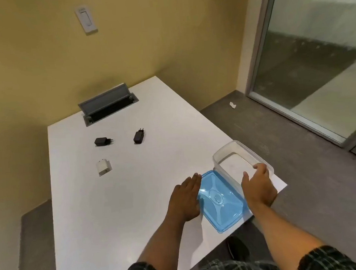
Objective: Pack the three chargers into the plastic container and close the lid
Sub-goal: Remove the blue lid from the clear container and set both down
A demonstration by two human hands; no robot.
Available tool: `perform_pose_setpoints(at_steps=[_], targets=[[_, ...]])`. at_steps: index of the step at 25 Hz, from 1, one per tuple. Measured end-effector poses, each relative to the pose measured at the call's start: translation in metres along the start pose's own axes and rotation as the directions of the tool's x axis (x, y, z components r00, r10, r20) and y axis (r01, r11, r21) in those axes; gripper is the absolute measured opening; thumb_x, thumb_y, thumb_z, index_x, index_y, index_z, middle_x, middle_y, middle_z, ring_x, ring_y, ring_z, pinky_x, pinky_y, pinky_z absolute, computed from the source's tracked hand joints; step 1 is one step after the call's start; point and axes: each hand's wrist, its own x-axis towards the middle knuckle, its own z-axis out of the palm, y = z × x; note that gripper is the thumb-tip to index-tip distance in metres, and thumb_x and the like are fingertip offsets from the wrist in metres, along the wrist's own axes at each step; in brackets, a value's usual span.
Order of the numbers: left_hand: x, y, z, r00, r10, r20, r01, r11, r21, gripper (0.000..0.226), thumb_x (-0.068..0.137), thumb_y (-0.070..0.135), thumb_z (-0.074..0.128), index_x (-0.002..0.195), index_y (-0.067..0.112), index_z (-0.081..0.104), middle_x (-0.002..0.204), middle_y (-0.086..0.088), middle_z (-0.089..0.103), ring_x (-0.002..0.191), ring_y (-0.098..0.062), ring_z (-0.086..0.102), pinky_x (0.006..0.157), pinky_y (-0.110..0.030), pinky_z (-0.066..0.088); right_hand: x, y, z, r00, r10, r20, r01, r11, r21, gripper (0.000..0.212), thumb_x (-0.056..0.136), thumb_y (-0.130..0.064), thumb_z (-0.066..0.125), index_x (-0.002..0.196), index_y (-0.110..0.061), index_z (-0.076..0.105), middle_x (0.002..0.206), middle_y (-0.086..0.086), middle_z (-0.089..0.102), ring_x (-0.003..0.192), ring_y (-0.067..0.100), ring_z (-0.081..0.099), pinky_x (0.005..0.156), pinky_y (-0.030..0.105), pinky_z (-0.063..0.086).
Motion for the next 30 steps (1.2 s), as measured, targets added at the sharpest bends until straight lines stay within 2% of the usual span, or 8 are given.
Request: perform_pose_setpoints(at_steps=[4, 8, 12, 17, 20, 23, 27, 30], targets=[[0.034, 0.022, 0.004, 0.997, 0.013, 0.073, -0.011, 1.000, -0.023, 0.080, 0.091, 0.047, 0.052, 0.158, 0.021, 0.017, 0.160, 0.003, 0.034, 0.142, -0.021, 0.040, 0.104, -0.040, 0.046, 0.011, 0.022, -0.011, 0.936, 0.345, 0.076, -0.346, 0.938, -0.006, 0.067, 0.089, -0.050, 0.065, 0.133, -0.010, 0.034, 0.120, 0.021, 0.062, 0.092, 0.042, 0.067, 0.070, 0.041, 0.051], [0.066, 0.046, 0.005, 0.981, -0.037, 0.189, 0.060, 0.992, -0.113, 0.085, 0.094, 0.046, 0.050, 0.160, 0.019, 0.005, 0.162, -0.003, 0.031, 0.147, -0.024, 0.034, 0.114, -0.044, 0.037, 0.020, 0.044, -0.001, 0.856, 0.464, 0.227, -0.463, 0.884, -0.060, 0.065, 0.094, -0.059, 0.049, 0.131, -0.008, 0.038, 0.113, 0.021, 0.066, 0.095, 0.038, 0.065, 0.070, 0.038, 0.043], [0.083, 0.061, 0.012, 0.963, -0.126, 0.238, 0.195, 0.935, -0.295, 0.089, 0.094, 0.049, 0.054, 0.160, 0.018, 0.004, 0.163, -0.006, 0.031, 0.146, -0.029, 0.037, 0.118, -0.044, 0.035, 0.029, 0.058, 0.012, 0.861, 0.438, 0.260, -0.425, 0.899, -0.104, 0.055, 0.098, -0.056, 0.041, 0.126, -0.009, 0.044, 0.108, 0.019, 0.069, 0.085, 0.032, 0.062, 0.070, 0.036, 0.042], [0.097, 0.065, 0.022, 0.956, -0.158, 0.247, 0.251, 0.877, -0.410, 0.089, 0.088, 0.058, 0.048, 0.159, 0.024, 0.007, 0.159, -0.004, 0.038, 0.141, -0.030, 0.044, 0.114, -0.047, 0.041, 0.033, 0.057, 0.017, 0.895, 0.359, 0.265, -0.354, 0.933, -0.066, 0.049, 0.102, -0.047, 0.041, 0.130, -0.008, 0.048, 0.102, 0.019, 0.071, 0.089, 0.035, 0.068, 0.065, 0.033, 0.043], [0.099, 0.071, 0.021, 0.948, -0.163, 0.275, 0.292, 0.791, -0.537, 0.089, 0.084, 0.061, 0.049, 0.158, 0.031, 0.010, 0.158, -0.002, 0.040, 0.141, -0.029, 0.044, 0.115, -0.048, 0.040, 0.034, 0.059, 0.028, 0.891, 0.359, 0.279, -0.395, 0.915, 0.081, 0.046, 0.102, -0.044, 0.043, 0.131, -0.008, 0.048, 0.099, 0.019, 0.072, 0.085, 0.035, 0.070, 0.066, 0.036, 0.054], [0.100, 0.073, 0.019, 0.944, -0.171, 0.282, 0.319, 0.688, -0.652, 0.093, 0.079, 0.062, 0.056, 0.156, 0.037, 0.011, 0.158, 0.003, 0.039, 0.142, -0.027, 0.043, 0.116, -0.047, 0.039, 0.036, 0.059, 0.035, 0.895, 0.356, 0.270, -0.416, 0.884, 0.213, 0.044, 0.102, -0.040, 0.043, 0.133, -0.009, 0.046, 0.093, 0.017, 0.073, 0.079, 0.031, 0.072, 0.069, 0.047, 0.063], [0.093, 0.066, 0.011, 0.963, -0.199, 0.179, 0.266, 0.637, -0.723, 0.101, 0.071, 0.061, 0.071, 0.152, 0.046, 0.012, 0.155, 0.012, 0.039, 0.141, -0.017, 0.042, 0.114, -0.043, 0.039, 0.036, 0.054, 0.037, 0.941, 0.249, 0.230, -0.316, 0.887, 0.336, 0.039, 0.103, -0.040, 0.039, 0.133, -0.015, 0.045, 0.093, 0.015, 0.073, 0.079, 0.030, 0.073, 0.069, 0.048, 0.063], [0.083, 0.051, 0.002, 0.955, -0.273, 0.119, 0.269, 0.622, -0.735, 0.108, 0.071, 0.064, 0.074, 0.153, 0.048, 0.005, 0.159, 0.012, 0.035, 0.142, -0.018, 0.043, 0.115, -0.048, 0.041, 0.031, 0.039, 0.032, 0.967, 0.138, 0.215, -0.216, 0.890, 0.401, 0.039, 0.104, -0.040, 0.038, 0.134, -0.016, 0.044, 0.094, 0.009, 0.070, 0.080, 0.026, 0.071, 0.070, 0.046, 0.063]])
